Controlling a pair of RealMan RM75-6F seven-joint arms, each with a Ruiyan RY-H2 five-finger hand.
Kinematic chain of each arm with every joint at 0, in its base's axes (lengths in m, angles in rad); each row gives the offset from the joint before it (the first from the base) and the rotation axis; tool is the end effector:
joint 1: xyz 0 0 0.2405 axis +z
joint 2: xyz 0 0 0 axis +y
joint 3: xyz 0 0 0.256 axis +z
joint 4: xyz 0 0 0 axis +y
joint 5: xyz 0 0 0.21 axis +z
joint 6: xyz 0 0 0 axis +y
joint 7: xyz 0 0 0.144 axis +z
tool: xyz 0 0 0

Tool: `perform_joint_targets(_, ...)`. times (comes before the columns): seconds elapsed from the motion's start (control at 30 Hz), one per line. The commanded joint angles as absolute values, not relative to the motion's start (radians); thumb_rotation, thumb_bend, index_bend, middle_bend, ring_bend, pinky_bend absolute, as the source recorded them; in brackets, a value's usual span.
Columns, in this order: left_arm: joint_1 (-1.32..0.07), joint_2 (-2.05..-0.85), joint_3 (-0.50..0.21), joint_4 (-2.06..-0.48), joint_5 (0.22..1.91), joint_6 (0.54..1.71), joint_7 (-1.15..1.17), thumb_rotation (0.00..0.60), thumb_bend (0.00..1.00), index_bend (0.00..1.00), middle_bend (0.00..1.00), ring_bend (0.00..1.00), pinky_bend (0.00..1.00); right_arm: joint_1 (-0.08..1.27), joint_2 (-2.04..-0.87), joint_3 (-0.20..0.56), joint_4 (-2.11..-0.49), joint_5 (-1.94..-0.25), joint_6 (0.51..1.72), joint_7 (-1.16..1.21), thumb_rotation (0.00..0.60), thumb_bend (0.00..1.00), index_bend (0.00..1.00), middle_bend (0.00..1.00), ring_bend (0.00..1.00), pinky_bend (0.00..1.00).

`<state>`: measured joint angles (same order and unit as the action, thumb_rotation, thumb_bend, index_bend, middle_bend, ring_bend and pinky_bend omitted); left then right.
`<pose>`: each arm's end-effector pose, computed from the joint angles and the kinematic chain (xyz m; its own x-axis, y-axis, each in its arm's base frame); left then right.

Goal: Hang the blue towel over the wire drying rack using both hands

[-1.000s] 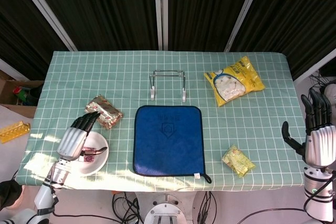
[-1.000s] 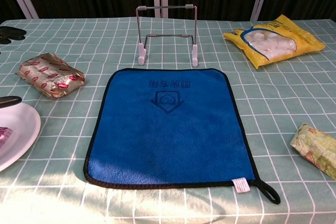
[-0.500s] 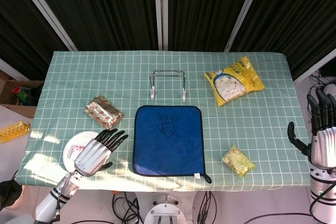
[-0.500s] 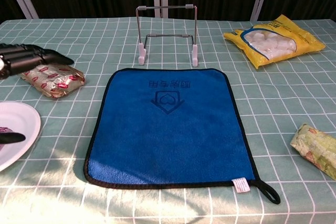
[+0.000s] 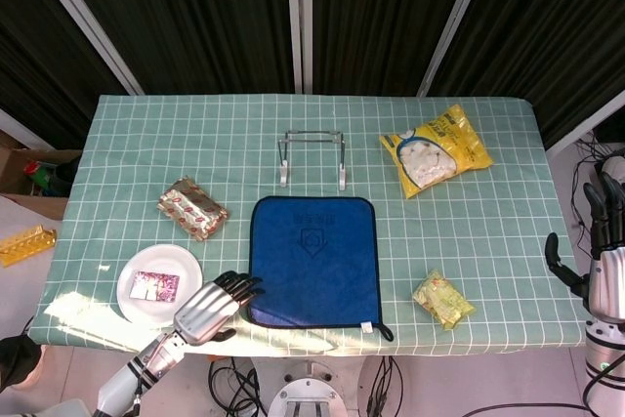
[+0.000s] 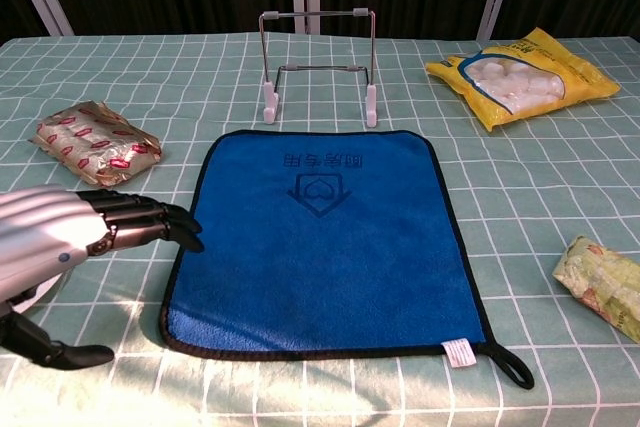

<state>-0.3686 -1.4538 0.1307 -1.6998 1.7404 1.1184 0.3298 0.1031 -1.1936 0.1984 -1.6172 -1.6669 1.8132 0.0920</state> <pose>-0.1823 0.1687 -0.0165 0.5156 0.3009 0.8023 0.7402 -0.6280 -0.2402 -0.2519 -0.1978 0.1932 0.1386 0.4304 0.8919 -0.9352 -0.2393 0.2609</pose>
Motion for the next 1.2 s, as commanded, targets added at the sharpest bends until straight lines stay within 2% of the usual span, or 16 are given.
perform_joint_targets(0.03,-0.376,-1.478,0.134,-1.679,1.741,1.111,0.307,0.6,0.18,0.23,0.16,0.17,0.23,0.102,-1.196,0.196,-1.61,-1.667,1.812,0.096,0.6,0.44,0.0,0.0,0.0,0.0)
perform_joint_targets(0.33,-0.39,-1.545,0.131,-1.616,1.712,1.086,0.241,0.6,0.2,0.26,0.16,0.17,0.24,0.098,-1.197,0.19,-1.596,-1.664,1.807,0.103,0.6,0.44,0.0,0.0,0.0,0.0)
perform_joint_targets(0.73,-0.38,-1.609,0.134,-1.538,1.71,1.122,0.212,0.6,0.23,0.31,0.18,0.19,0.27,0.095,-1.202,0.186,-1.591,-1.663,1.803,0.101,0.6,0.44,0.0,0.0,0.0,0.0)
perform_joint_targets(1.2,-0.392,-1.642,0.13,-1.494,1.7,1.126,0.176,0.6,0.28,0.35,0.19,0.19,0.27,0.096,-1.206,0.179,-1.589,-1.662,1.79,0.084,0.6,0.45,0.0,0.0,0.0,0.0)
